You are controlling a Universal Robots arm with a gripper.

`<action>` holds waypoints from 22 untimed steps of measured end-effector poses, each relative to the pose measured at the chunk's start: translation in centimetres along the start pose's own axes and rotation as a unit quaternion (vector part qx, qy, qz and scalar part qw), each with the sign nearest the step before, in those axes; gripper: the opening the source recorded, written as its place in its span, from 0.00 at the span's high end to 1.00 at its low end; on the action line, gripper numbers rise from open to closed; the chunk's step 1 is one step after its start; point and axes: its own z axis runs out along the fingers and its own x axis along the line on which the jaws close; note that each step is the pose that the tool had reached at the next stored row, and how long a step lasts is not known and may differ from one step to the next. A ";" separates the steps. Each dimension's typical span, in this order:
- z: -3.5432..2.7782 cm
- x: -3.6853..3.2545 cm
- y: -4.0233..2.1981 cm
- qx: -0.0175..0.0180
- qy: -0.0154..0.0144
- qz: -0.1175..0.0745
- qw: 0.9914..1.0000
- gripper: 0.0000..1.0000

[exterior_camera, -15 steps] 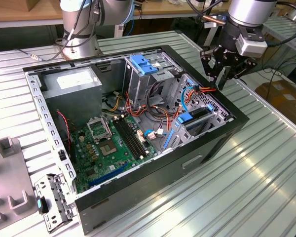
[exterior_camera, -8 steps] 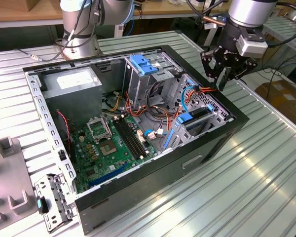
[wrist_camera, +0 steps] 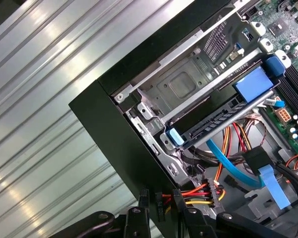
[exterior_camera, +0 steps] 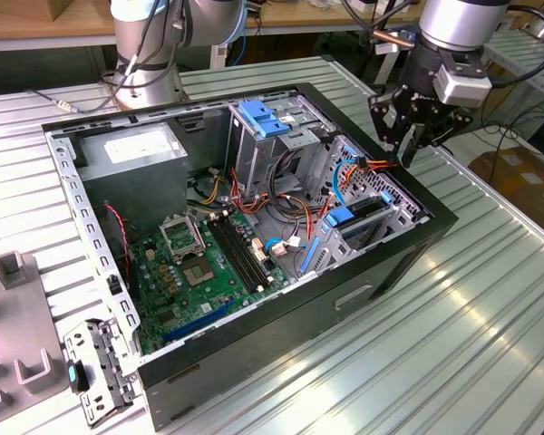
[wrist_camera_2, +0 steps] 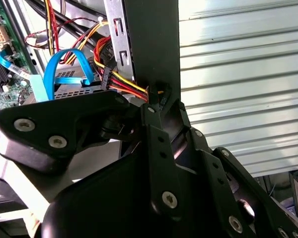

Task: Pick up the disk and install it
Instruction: 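Insert the first disk wire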

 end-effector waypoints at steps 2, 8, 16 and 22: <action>0.04 0.00 0.00 0.000 0.000 0.000 1.000 0.70; -0.25 0.04 -0.01 0.000 0.000 0.000 1.000 0.83; -0.36 -0.79 0.64 -0.001 0.000 0.005 1.000 0.83; -0.37 -0.80 0.64 -0.008 0.001 0.060 0.998 0.83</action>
